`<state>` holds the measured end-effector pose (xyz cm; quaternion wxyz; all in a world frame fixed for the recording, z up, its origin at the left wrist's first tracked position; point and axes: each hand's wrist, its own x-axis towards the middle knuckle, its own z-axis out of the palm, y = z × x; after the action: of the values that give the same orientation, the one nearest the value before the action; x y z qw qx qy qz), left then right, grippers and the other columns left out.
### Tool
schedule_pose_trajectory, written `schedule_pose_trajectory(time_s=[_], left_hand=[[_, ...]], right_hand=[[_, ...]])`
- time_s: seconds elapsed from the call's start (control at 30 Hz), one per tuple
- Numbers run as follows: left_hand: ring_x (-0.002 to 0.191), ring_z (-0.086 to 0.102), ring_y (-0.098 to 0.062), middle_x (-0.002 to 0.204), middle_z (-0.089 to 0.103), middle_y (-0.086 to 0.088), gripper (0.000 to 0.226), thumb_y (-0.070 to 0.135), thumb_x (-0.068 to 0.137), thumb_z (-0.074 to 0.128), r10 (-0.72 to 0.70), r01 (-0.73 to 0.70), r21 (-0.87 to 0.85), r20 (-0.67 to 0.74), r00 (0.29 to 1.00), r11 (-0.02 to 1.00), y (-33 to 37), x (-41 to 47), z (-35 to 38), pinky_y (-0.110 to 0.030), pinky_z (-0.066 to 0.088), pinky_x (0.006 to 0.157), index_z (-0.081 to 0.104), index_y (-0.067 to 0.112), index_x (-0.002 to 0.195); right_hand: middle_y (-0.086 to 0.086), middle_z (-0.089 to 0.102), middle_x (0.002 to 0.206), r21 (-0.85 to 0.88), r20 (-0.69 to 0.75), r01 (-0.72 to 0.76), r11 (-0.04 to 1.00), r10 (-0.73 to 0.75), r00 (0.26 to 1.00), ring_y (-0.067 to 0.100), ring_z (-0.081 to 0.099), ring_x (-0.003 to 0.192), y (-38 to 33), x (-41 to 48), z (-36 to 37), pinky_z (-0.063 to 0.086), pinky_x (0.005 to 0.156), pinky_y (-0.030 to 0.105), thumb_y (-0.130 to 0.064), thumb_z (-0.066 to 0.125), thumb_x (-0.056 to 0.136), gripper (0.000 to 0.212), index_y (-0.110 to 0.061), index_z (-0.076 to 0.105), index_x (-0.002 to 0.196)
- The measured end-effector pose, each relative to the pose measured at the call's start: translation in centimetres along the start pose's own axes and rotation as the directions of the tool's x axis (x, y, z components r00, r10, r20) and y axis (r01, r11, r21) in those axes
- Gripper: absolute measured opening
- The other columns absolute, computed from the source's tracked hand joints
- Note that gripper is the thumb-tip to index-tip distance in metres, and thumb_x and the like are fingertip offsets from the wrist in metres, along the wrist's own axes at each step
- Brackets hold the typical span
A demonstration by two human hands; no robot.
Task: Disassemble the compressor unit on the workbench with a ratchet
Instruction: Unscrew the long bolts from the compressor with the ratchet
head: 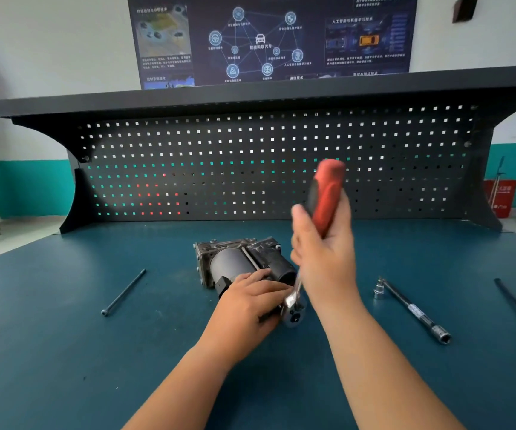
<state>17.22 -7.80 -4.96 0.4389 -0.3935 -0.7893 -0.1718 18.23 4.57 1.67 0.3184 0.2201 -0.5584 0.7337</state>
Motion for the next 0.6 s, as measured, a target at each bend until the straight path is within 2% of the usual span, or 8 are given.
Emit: schedule_pose_trajectory(time_s=[0.07,0.13,0.23,0.33,0.4,0.5,0.53,0.6], left_hand=[[0.088,0.066,-0.023,0.082,0.072,0.001,0.016,0.007,0.07,0.059,0.012,-0.013,-0.029,-0.019,1.0,0.999,0.0,0.1,-0.1,-0.035,0.054,0.069,0.074,0.006,0.076],[0.089,0.06,-0.018,0.077,0.07,0.002,0.016,0.01,0.072,0.056,0.008,-0.01,-0.053,-0.028,1.0,0.999,0.0,0.2,-0.2,-0.034,0.049,0.067,0.072,0.006,0.071],[0.093,0.064,-0.023,0.082,0.073,0.001,0.016,0.003,0.062,0.067,-0.011,0.011,-0.021,-0.013,1.0,1.0,0.0,0.1,0.0,-0.033,0.052,0.072,0.074,0.006,0.076],[0.097,0.064,-0.024,0.087,0.073,0.003,0.025,0.003,0.06,0.07,-0.043,0.043,-0.001,0.006,0.999,0.999,0.0,-0.1,0.2,-0.031,0.044,0.082,0.075,0.009,0.083],[0.098,0.065,-0.024,0.089,0.073,0.004,0.027,0.003,0.062,0.07,-0.074,0.074,-0.016,0.011,0.997,0.997,0.0,-0.2,0.2,-0.033,0.044,0.085,0.075,0.01,0.087],[0.097,0.067,-0.027,0.091,0.073,0.004,0.027,0.007,0.064,0.07,-0.092,0.092,-0.007,0.017,0.996,0.996,0.2,-0.1,0.1,-0.035,0.055,0.08,0.076,0.012,0.089],[0.097,0.067,-0.028,0.091,0.073,0.004,0.027,0.008,0.063,0.07,-0.089,0.089,0.004,0.026,0.996,0.996,0.2,-0.1,0.1,-0.04,0.055,0.08,0.076,0.013,0.089],[0.097,0.067,-0.027,0.091,0.073,0.005,0.028,0.008,0.063,0.07,-0.084,0.083,0.011,0.039,0.996,0.996,0.3,0.0,0.0,-0.042,0.055,0.08,0.076,0.013,0.089]], right_hand=[[-0.023,0.056,0.082,-0.117,0.15,0.13,0.985,-0.112,0.982,0.0,0.053,0.07,-0.2,-0.8,0.8,0.044,0.068,0.023,-0.034,0.06,0.08,0.049,-0.049,0.041,0.123],[-0.031,0.058,0.096,-0.165,0.218,0.205,0.965,-0.167,0.962,-0.006,0.056,0.085,-0.2,-1.3,1.3,0.045,0.08,0.018,-0.032,0.059,0.081,0.046,-0.049,0.04,0.119],[-0.017,0.051,0.074,-0.044,0.093,0.088,0.995,-0.083,0.992,0.004,0.047,0.061,-0.3,-0.8,0.9,0.04,0.061,0.023,-0.031,0.058,0.083,0.036,-0.044,0.045,0.114],[-0.015,0.044,0.056,0.192,-0.165,-0.097,0.977,0.129,0.978,0.002,0.035,0.042,0.4,0.5,-0.9,0.031,0.041,0.015,-0.02,0.053,0.094,0.014,-0.032,0.05,0.1],[-0.013,0.042,0.052,0.41,-0.342,-0.252,0.876,0.404,0.848,0.001,0.031,0.035,1.4,1.2,-2.3,0.025,0.034,0.013,-0.02,0.05,0.096,0.009,-0.026,0.048,0.089],[-0.007,0.036,0.058,0.746,-0.356,-0.336,0.575,0.77,0.529,0.002,0.028,0.026,3.1,0.8,-3.8,0.023,0.029,0.013,-0.026,0.048,0.098,0.029,-0.017,0.04,0.071],[-0.006,0.033,0.059,0.791,-0.347,-0.322,0.52,0.815,0.464,0.003,0.027,0.024,3.5,0.3,-4.0,0.022,0.029,0.012,-0.026,0.046,0.098,0.034,-0.016,0.037,0.067],[-0.005,0.032,0.059,0.808,-0.352,-0.311,0.5,0.834,0.425,0.004,0.026,0.022,4.2,-0.1,-4.2,0.022,0.028,0.011,-0.024,0.044,0.098,0.037,-0.015,0.034,0.064]])
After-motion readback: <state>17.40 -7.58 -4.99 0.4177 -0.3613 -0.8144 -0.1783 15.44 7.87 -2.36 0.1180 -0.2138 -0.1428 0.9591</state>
